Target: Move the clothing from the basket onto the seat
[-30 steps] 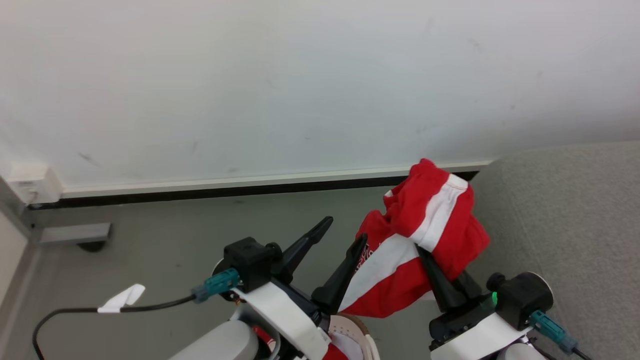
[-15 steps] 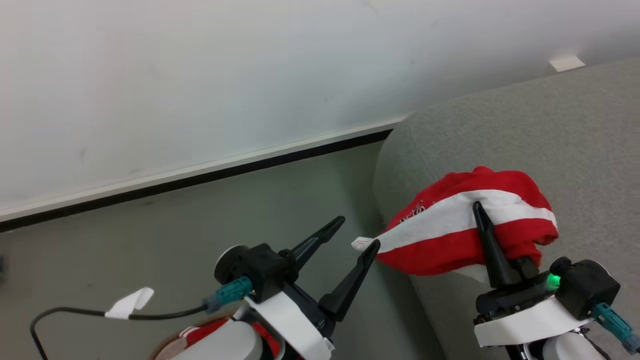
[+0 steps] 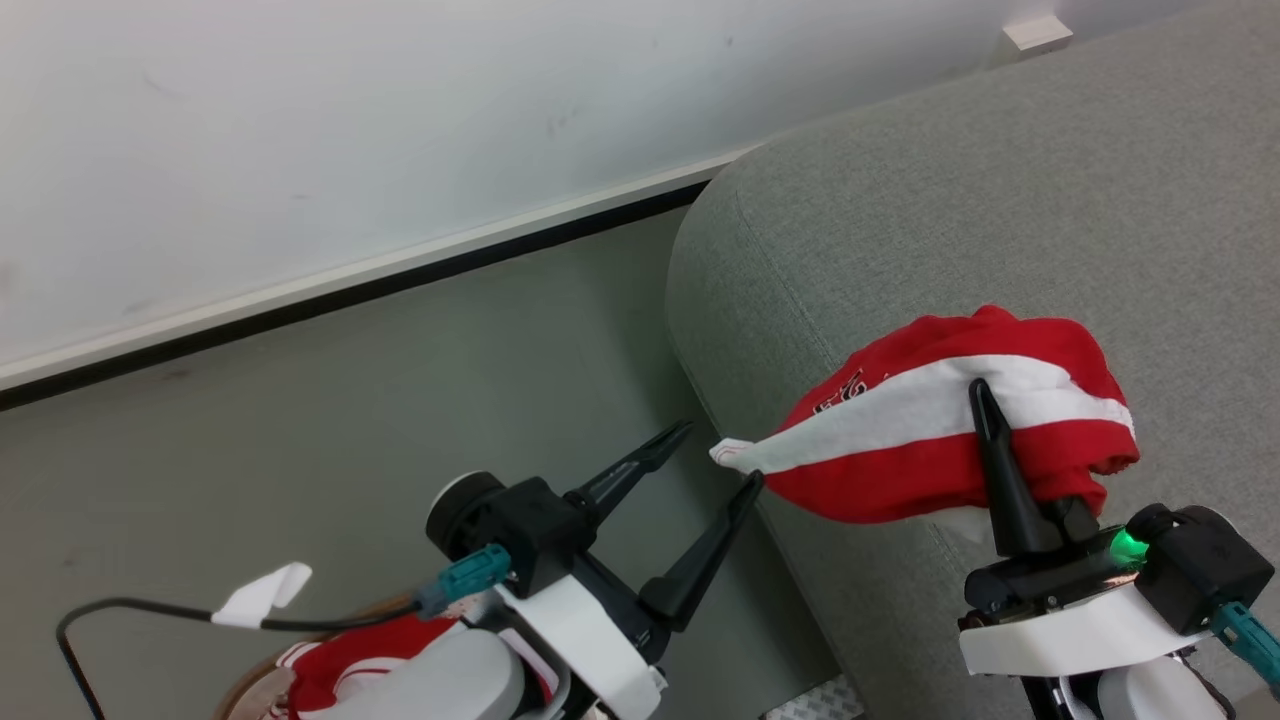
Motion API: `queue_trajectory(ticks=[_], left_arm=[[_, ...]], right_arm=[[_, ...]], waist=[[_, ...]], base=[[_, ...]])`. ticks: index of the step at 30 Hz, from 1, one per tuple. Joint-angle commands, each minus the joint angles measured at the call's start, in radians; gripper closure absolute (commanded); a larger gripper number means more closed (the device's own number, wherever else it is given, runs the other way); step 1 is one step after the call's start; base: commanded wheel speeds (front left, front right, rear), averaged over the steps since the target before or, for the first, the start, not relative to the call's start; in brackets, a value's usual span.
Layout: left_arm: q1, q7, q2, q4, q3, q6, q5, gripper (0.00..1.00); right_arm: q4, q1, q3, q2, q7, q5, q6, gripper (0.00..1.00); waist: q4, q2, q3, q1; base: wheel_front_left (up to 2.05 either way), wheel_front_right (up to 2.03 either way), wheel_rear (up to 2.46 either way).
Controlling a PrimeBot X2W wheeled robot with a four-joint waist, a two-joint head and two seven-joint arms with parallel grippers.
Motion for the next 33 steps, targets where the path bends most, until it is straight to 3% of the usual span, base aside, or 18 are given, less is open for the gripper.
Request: queue_trajectory(ticks=[1,9,23,28,33], left_arm=[[-0.01,0.0,0.008,-0.006,0.001,-0.003,0.007,0.0],[-0.095,0.057,0.039,-0.045,-0.03,-0.015,0.078,0.0],[-0.256,0.12,0.026,-0.095,-0.058,-0.073,0.146,0.0],[-0.283,0.113,0.022,-0.088,-0.054,-0.074,0.155,0.0],[-0.29,0.102,0.021,-0.084,-0.047,-0.066,0.153,0.0]], right_arm=[[-0.002,-0.012,-0.004,0.0,-0.004,-0.005,-0.002,1.0],[0.078,-0.199,-0.04,-0.08,0.027,0.046,-0.002,1.0],[0.296,-0.622,-0.19,-0.312,0.164,0.086,-0.002,1.0],[0.412,-0.727,-0.221,-0.417,0.197,0.037,-0.002,1.0],[0.539,-0.799,-0.28,-0.468,0.235,-0.001,-0.002,1.0]], waist=[[-0.001,-0.0001,0.01,-0.0001],[0.046,-0.0001,0.15,-0.0001],[0.227,-0.0001,0.432,-0.0001],[0.293,-0.0001,0.495,-0.0001],[0.339,-0.0001,0.53,-0.0001]], base=[[0.0,0.0,0.0],[0.0,0.0,0.0],[0.0,0.0,0.0],[0.0,0.0,0.0],[0.0,0.0,0.0]])
